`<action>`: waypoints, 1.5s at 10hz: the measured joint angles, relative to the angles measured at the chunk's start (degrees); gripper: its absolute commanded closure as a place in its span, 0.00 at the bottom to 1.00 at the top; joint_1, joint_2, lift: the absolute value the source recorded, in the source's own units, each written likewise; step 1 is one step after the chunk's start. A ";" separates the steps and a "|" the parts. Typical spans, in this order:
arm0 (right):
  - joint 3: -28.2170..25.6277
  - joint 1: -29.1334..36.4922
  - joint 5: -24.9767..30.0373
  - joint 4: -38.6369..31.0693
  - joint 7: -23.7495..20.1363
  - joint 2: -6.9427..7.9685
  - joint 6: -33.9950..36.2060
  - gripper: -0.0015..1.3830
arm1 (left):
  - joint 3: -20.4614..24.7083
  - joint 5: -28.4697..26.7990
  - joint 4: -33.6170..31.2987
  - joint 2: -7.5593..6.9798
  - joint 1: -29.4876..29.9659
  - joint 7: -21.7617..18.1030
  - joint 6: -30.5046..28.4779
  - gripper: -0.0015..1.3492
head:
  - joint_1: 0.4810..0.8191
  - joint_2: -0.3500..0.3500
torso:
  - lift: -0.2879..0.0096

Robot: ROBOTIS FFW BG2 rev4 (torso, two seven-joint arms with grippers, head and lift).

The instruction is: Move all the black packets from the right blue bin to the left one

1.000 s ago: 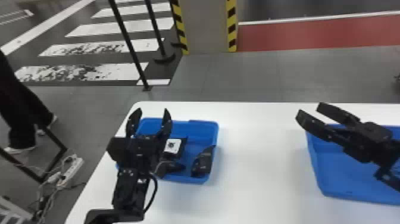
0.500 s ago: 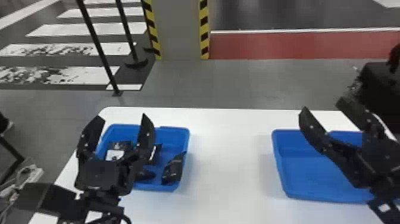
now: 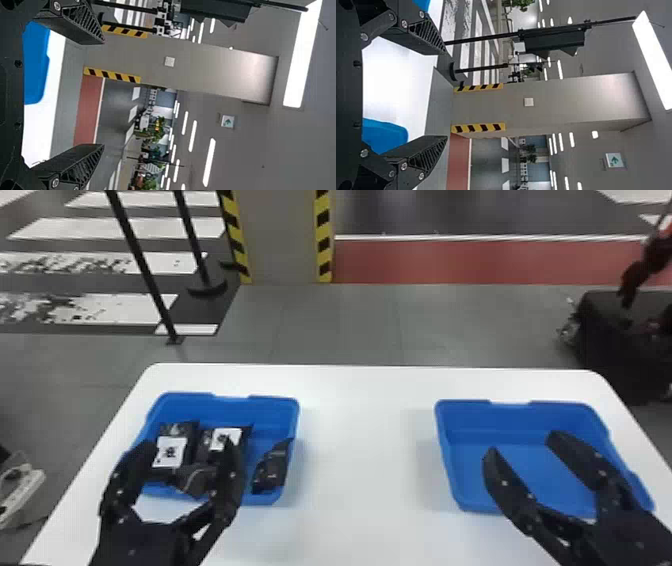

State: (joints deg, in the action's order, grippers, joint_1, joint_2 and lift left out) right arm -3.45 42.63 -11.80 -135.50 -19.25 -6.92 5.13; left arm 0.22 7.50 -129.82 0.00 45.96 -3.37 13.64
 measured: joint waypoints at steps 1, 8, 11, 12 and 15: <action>-0.11 2.46 1.01 -1.50 -0.06 0.05 1.67 0.21 | 1.75 -2.68 -0.36 0.00 1.55 0.39 -1.90 0.08 | 0.63 0.64 | 0.60; -0.24 9.26 3.47 -5.04 -0.17 -0.82 5.56 0.21 | 6.72 -7.98 3.05 0.00 5.08 0.56 1.05 0.08 | 0.63 0.76 | 0.60; -0.24 9.25 3.60 -5.03 -0.17 -0.85 5.50 0.21 | 6.43 -7.45 3.05 0.00 5.03 0.56 0.73 0.08 | 0.63 0.76 | 0.60; -0.24 9.25 3.66 -5.04 -0.11 -0.83 5.27 0.21 | 6.05 -7.12 3.05 0.00 5.05 0.56 0.47 0.08 | 0.63 0.75 | 0.60; -0.24 9.25 3.68 -5.43 -0.08 -0.81 5.04 0.21 | 5.25 -6.67 3.05 0.00 4.93 0.56 0.10 0.08 | 0.63 0.73 | 0.60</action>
State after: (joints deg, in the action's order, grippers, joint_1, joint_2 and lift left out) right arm -3.69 51.89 -8.12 -140.93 -19.33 -7.73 10.17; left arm 5.46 0.83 -126.77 0.00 50.89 -2.81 13.73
